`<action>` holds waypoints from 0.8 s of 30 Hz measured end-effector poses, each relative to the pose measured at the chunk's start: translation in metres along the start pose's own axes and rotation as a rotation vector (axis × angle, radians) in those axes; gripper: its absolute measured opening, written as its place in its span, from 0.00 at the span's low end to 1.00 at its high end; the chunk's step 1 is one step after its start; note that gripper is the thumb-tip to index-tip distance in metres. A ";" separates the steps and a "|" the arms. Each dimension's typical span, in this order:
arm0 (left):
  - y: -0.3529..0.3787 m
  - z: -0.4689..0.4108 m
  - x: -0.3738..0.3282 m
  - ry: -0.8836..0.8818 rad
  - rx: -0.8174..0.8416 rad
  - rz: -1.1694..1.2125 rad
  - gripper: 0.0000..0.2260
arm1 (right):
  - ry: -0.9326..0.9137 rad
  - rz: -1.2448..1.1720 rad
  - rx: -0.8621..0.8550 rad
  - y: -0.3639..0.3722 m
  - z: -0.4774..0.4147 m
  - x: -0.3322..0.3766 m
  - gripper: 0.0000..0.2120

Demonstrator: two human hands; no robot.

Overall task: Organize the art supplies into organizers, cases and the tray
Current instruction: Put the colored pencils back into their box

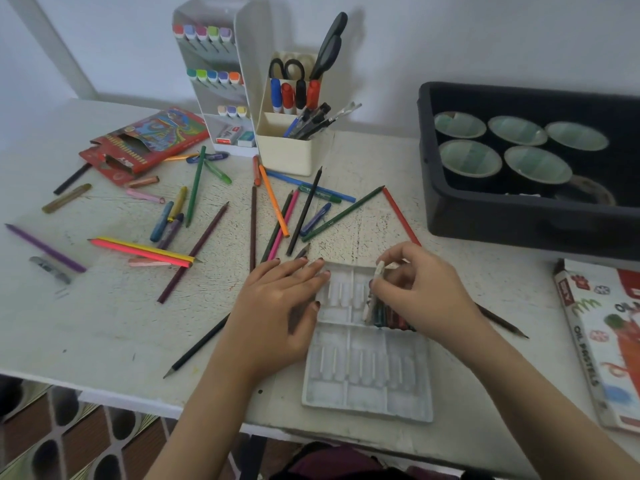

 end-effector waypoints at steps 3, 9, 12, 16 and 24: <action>0.000 0.001 0.001 -0.001 -0.003 -0.013 0.19 | -0.143 0.198 0.026 0.007 0.004 -0.002 0.07; 0.000 0.000 0.001 0.002 0.004 -0.016 0.19 | -0.189 0.305 0.044 0.013 0.002 -0.004 0.10; 0.000 0.000 0.001 0.002 0.009 -0.022 0.19 | -0.187 0.272 0.026 0.012 0.005 -0.005 0.12; -0.001 0.000 0.001 0.008 0.023 -0.029 0.20 | -0.175 0.298 0.008 0.012 0.007 -0.006 0.10; 0.001 0.001 0.002 0.015 0.025 -0.006 0.19 | -0.145 0.304 0.051 0.013 0.007 -0.004 0.14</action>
Point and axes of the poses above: each hand's wrist, its own z-axis away from the middle knuckle, its own y-axis out of the palm, x = y × z, the point moved 1 cm from there along -z, towards the middle knuckle, and after that the axes turned 13 degrees about -y, right-handed, at the moved point
